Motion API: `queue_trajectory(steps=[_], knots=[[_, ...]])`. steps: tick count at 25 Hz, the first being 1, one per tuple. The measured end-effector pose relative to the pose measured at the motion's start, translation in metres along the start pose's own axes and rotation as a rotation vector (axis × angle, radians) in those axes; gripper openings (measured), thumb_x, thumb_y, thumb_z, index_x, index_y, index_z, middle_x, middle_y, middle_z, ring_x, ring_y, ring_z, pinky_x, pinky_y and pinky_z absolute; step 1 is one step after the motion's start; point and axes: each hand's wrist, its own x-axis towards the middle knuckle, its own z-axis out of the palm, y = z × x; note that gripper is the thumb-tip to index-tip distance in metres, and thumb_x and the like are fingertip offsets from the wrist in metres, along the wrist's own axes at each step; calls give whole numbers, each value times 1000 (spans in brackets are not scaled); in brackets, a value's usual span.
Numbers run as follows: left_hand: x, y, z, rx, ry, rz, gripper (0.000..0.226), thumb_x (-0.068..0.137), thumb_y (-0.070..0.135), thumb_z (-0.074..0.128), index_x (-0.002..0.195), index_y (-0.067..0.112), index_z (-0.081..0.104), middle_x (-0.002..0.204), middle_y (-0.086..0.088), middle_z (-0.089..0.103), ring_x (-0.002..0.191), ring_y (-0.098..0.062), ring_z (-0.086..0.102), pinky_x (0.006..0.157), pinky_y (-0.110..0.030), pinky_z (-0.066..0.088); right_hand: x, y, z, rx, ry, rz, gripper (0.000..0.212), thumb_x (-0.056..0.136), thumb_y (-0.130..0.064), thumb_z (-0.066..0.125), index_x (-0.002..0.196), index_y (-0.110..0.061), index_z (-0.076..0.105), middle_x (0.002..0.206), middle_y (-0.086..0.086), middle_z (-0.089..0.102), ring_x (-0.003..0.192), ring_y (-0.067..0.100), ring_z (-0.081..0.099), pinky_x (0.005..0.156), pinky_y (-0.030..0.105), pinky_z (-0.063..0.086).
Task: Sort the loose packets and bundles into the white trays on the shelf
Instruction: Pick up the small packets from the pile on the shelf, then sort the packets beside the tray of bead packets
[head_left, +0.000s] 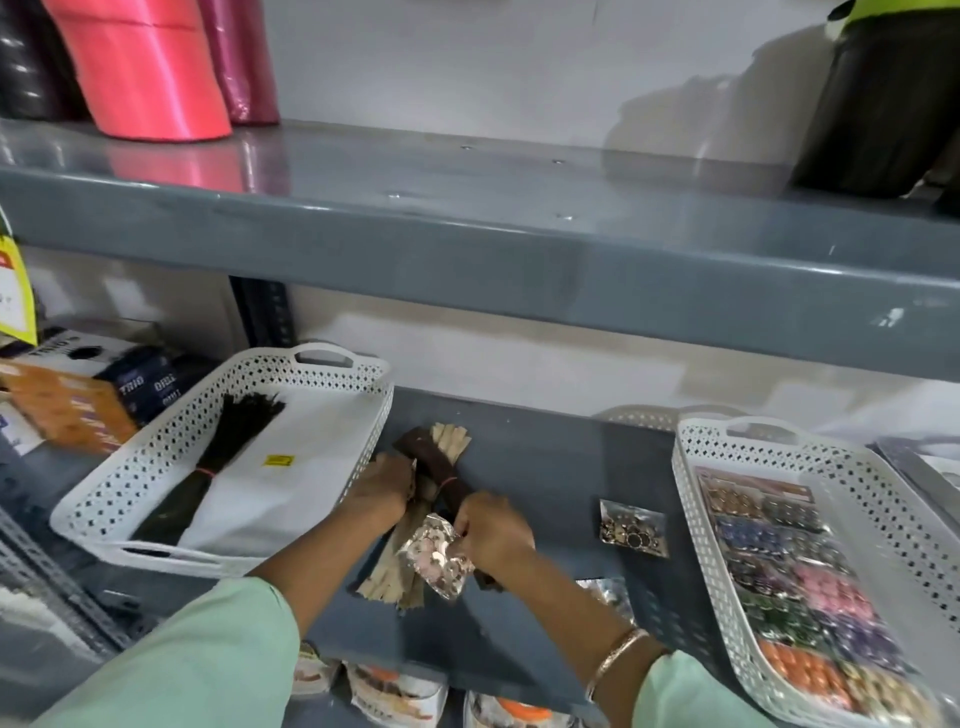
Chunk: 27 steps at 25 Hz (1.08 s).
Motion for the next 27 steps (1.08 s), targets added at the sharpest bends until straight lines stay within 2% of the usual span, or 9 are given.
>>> queue_trajectory(steps=[4,6,8,11,13,14,17,22,27], knots=[[-6,9,-12,75,109,117,26,90,6,46,109,4,63,113,-18,62,107,-34,61,88,-37,51,-5,12,-37,274,-19,-19,8,72,-2,74,74,-8,69,98,15,73,86,20,67,81,30,54],[-11,23,-17,52,153,245,24,84,6,55,104,9,67,106,-14,66,102,-30,64,88,-36,52,-11,35,-72,277,69,-37,23,69,-1,76,57,-14,62,83,13,71,76,18,63,70,25,49],[-13,38,-18,79,191,315,27,82,4,56,106,9,66,109,-15,66,105,-32,63,90,-37,52,-16,66,-106,201,124,-40,9,68,-1,77,68,-1,68,75,10,67,65,14,61,64,20,47],[-23,72,-13,104,212,378,36,82,-4,52,116,6,59,122,-15,57,115,-32,55,98,-38,47,-33,113,-139,21,160,34,16,68,3,75,83,7,70,71,12,67,55,8,53,56,13,38],[-33,98,-4,69,161,509,42,84,-3,52,123,9,55,126,-13,55,119,-30,53,100,-35,43,-45,130,-143,-60,138,33,8,75,7,66,71,0,69,78,18,72,72,19,64,67,18,44],[-37,109,4,56,109,578,44,85,-2,53,127,12,54,127,-12,55,119,-29,53,101,-33,42,-50,133,-140,-93,105,44,18,80,5,60,67,-6,66,82,17,72,83,24,68,73,25,48],[-40,133,39,57,-125,684,46,87,-5,54,130,13,52,126,-7,54,119,-24,53,100,-31,45,-58,139,-124,-395,-42,38,18,89,-10,51,97,-6,66,112,15,68,112,29,57,100,38,41],[-34,143,69,47,-251,715,47,83,-17,49,124,6,55,129,-7,53,122,-22,51,101,-28,43,-56,158,-95,-787,61,36,28,88,-4,52,115,-5,57,125,12,60,113,27,56,109,43,26],[-39,140,69,30,-261,725,63,82,-17,50,138,10,41,151,-7,36,140,-21,33,116,-27,27,-53,165,-86,-758,111,31,26,87,-5,53,112,-10,58,120,9,66,113,21,59,110,37,24]])
